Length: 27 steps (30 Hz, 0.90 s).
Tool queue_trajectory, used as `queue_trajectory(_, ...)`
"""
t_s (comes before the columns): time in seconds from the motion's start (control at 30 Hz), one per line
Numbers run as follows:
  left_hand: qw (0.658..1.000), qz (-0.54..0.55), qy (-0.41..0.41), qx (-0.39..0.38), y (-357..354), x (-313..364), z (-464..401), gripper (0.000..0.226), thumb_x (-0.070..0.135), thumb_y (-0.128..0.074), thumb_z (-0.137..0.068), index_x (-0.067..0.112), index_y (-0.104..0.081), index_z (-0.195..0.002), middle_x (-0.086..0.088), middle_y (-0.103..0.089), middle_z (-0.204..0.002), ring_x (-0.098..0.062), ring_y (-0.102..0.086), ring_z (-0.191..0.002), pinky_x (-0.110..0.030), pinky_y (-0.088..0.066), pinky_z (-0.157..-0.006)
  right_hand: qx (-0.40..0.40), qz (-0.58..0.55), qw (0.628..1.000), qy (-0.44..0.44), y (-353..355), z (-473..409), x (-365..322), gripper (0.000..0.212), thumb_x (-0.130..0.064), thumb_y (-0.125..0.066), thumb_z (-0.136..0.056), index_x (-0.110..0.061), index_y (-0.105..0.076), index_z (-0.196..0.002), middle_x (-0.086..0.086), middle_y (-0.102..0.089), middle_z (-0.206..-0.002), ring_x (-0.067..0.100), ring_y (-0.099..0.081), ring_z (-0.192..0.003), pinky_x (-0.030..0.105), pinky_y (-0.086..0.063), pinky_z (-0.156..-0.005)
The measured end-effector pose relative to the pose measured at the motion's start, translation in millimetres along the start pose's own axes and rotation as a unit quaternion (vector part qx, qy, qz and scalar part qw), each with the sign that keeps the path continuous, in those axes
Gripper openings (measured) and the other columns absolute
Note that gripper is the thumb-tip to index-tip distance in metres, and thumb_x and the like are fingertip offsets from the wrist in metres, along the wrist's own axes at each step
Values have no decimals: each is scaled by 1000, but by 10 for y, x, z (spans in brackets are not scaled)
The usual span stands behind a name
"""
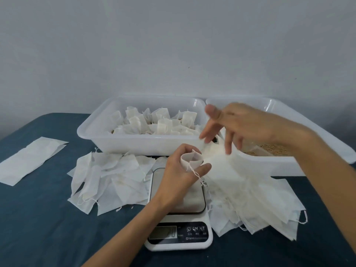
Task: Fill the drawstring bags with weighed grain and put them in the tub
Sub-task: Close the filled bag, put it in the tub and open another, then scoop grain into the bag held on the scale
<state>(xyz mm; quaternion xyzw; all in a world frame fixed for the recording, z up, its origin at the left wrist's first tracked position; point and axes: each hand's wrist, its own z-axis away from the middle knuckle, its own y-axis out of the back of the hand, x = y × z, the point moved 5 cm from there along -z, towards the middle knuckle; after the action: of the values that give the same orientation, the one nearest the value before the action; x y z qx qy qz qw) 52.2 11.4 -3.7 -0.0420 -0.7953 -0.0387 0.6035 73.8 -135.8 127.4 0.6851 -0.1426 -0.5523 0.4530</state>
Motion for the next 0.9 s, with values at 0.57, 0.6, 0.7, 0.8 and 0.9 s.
queue_trajectory(0.57,1000,17,16,18,45,-18,-15,39,1,-87,-80,16,-59,-104,-3,-71,-88,-9,-66,-73,-16,-51,-63,57,317,909,-264,366,-146,2134,19,-30,-68,-92,-12,-65,-86,9,-70,-91,22,-63,-78,35,-51,-71)
queue_trajectory(0.6,999,19,17,19,46,-19,-20,39,1,-86,-81,16,-59,-104,-2,-71,-87,-10,-66,-73,-17,-52,-63,82,317,907,-266,446,-142,2158,16,-26,-66,-93,-13,-63,-86,9,-68,-90,21,-60,-78,35,-50,-71)
queue_trajectory(0.7,999,19,18,20,44,-6,-18,39,0,-85,-81,15,-59,-105,-5,-71,-86,-11,-67,-72,-17,-52,-63,165,342,879,-288,708,-101,2229,13,-24,-67,-94,-12,-61,-93,6,-65,-91,24,-62,-83,39,-55,-75)
queue_trajectory(0.8,1000,12,16,21,32,15,-13,38,-1,-85,-80,14,-59,-104,-6,-71,-85,-10,-67,-70,-16,-51,-61,213,376,847,-310,905,-68,2321,11,-19,-67,-92,-13,-63,-101,9,-65,-96,30,-63,-90,39,-55,-77)
queue_trajectory(0.9,999,20,19,23,35,29,-16,36,-3,-84,-81,12,-59,-103,-6,-71,-84,-13,-66,-70,-19,-52,-61,213,416,816,-340,1044,-70,2424,10,-11,-63,-90,-8,-65,-100,4,-49,-76,28,-55,-79,33,-45,-66)
